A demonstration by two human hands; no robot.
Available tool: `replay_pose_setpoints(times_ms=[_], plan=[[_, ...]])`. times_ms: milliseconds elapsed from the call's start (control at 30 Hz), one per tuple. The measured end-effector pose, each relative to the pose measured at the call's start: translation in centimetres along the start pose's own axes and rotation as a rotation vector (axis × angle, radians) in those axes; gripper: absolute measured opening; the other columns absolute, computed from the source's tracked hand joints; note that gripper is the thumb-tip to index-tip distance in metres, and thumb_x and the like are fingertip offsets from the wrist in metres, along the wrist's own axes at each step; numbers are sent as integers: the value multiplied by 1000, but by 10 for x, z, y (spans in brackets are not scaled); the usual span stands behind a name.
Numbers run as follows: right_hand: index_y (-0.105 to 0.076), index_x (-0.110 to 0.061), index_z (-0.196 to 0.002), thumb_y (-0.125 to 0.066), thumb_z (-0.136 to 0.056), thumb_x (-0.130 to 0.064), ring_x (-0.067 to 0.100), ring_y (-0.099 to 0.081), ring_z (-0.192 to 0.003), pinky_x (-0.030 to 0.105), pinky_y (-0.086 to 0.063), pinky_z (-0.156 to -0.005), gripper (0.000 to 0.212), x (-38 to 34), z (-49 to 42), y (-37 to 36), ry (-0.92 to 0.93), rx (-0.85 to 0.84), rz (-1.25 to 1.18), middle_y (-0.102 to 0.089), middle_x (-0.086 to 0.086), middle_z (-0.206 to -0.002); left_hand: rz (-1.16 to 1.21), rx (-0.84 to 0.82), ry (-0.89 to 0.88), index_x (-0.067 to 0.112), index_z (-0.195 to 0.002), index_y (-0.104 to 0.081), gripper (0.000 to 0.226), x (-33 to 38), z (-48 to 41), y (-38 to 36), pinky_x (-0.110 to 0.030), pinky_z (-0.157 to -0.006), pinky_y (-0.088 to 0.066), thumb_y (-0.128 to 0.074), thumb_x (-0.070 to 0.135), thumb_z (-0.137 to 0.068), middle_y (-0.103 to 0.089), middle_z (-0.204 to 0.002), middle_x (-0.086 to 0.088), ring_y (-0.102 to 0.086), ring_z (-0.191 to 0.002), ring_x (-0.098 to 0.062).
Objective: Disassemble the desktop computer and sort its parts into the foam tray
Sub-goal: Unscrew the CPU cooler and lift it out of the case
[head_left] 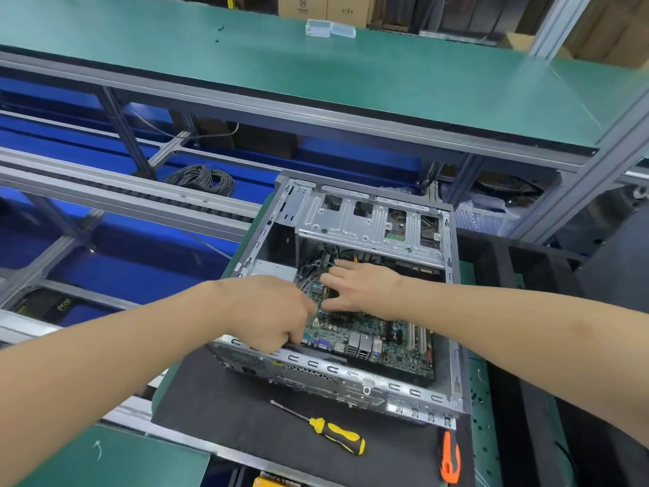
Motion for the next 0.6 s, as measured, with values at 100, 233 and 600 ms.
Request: replay_pose_setpoints(times_ms=[100, 233, 600], plan=[[-30, -26, -152, -76, -75, 1, 33, -40, -126, 42, -49, -101, 94, 6, 1, 5, -103, 17, -95, -31, 18, -142, 94, 71, 3, 24, -90, -81, 34, -2, 1, 2, -35, -79, -47, -54, 8, -78, -48, -113, 9, -41, -97, -7], [-29, -25, -147, -71, -73, 9, 29, -38, -123, 32, -48, -70, 91, 12, 4, 13, -138, -23, -140, -26, 17, -141, 107, 82, -20, 35, -96, -81, 34, -12, 0, 2, -32, -107, -16, -54, 19, -84, -61, -98, 18, -45, -96, 0], [-31, -23, -139, -62, -69, 20, 17, -30, -95, 29, -43, -45, 88, 22, 23, 16, -184, -16, -242, -26, 12, -134, 621, 354, 22, 33, -88, -81, 13, -15, 21, -10, -18, -74, -51, -71, 26, -87, -70, -77, 24, -67, -85, -11]])
Point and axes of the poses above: each hand's wrist, its own z-axis away from the middle knuckle, its own y-axis out of the back of the hand, x = y × z, the point moved 1 cm from there along -z, towards the middle knuckle
